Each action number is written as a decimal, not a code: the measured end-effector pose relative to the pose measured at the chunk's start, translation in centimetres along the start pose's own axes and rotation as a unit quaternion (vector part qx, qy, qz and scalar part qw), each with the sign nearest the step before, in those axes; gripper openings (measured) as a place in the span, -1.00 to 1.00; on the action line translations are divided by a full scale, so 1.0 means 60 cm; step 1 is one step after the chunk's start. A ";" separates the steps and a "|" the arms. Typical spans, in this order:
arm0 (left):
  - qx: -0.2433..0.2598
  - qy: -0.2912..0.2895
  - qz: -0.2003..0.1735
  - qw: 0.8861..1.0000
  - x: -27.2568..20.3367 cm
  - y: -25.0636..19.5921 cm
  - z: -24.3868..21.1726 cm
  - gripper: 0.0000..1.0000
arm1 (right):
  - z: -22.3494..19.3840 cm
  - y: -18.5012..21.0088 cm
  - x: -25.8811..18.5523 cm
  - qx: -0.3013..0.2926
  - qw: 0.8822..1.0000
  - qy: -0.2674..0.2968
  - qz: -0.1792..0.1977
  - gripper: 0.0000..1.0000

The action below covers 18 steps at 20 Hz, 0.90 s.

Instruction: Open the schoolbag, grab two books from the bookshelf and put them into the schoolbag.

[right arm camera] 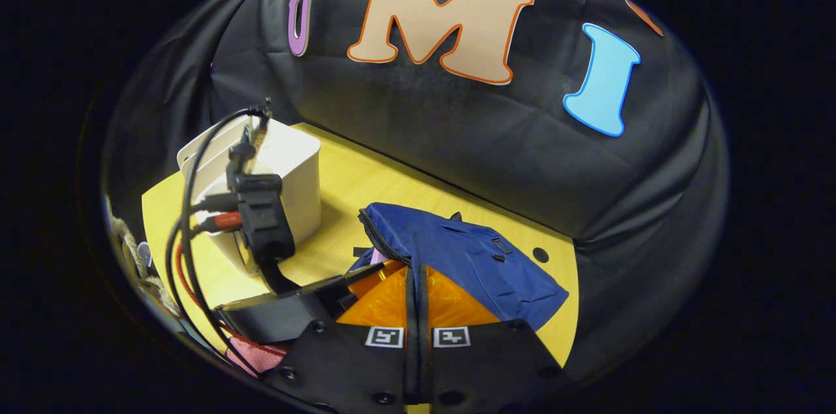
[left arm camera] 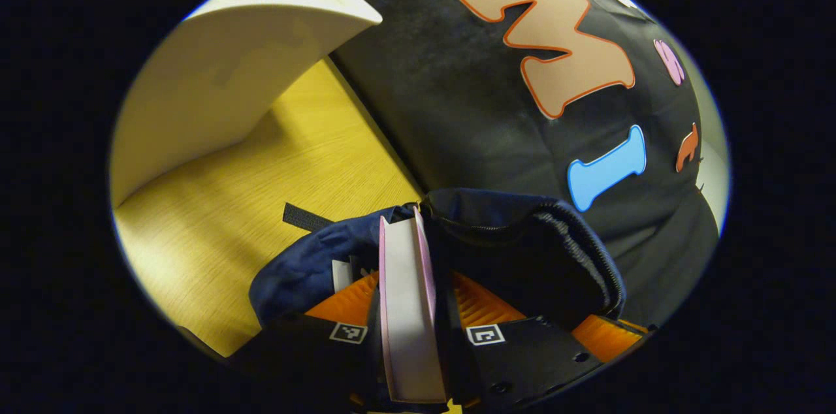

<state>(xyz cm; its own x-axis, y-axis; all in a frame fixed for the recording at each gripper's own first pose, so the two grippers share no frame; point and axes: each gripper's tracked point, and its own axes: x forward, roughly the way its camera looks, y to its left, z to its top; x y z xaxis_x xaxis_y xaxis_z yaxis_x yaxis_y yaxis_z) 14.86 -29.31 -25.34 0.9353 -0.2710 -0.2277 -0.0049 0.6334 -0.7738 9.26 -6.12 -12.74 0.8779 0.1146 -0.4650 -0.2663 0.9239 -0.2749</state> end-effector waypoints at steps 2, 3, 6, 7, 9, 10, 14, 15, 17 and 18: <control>0.023 0.042 0.009 0.999 0.004 0.018 -0.014 -0.03 | 0.001 -0.002 0.000 -0.005 1.000 -0.001 -0.003 -0.94; 0.031 0.054 0.008 0.998 -0.014 0.018 -0.025 0.04 | 0.001 -0.003 0.000 -0.006 1.000 -0.001 -0.004 -0.94; 0.075 0.060 0.010 0.995 -0.050 0.020 -0.008 0.92 | -0.001 -0.004 -0.002 -0.001 1.000 0.001 -0.003 -0.94; 0.095 0.063 0.007 0.993 -0.066 0.018 0.001 0.92 | 0.002 -0.009 -0.005 0.003 1.000 0.000 -0.005 -0.94; 0.131 0.069 0.005 0.989 -0.103 0.014 0.018 0.91 | 0.005 -0.015 -0.007 0.012 1.000 -0.004 -0.007 -0.94; 0.143 0.074 -0.002 0.987 -0.123 0.005 0.026 0.91 | 0.005 -0.019 -0.011 0.013 1.000 -0.008 -0.005 -0.94; 0.176 0.097 -0.009 0.979 -0.203 -0.019 0.061 0.91 | 0.012 -0.009 -0.048 0.048 0.998 -0.025 0.024 -0.54; 0.188 0.100 -0.009 0.977 -0.223 -0.024 0.075 0.91 | 0.022 -0.003 -0.063 0.063 0.997 -0.037 0.034 -0.31; 0.220 0.098 -0.004 0.971 -0.256 -0.031 0.111 0.90 | 0.053 0.009 -0.089 0.084 0.993 -0.070 0.042 0.42; 0.242 0.095 0.002 0.966 -0.273 -0.031 0.133 0.91 | 0.064 0.010 -0.106 0.090 0.992 -0.085 0.038 0.75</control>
<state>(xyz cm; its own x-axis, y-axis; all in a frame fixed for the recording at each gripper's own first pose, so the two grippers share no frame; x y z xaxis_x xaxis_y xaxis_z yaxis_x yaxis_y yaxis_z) 2.34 -20.30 -15.44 0.8538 -0.3663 -0.3699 0.1998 0.8867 -0.4169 5.07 -4.88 -6.72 0.9168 0.2313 -0.3256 -0.2713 0.9590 -0.0826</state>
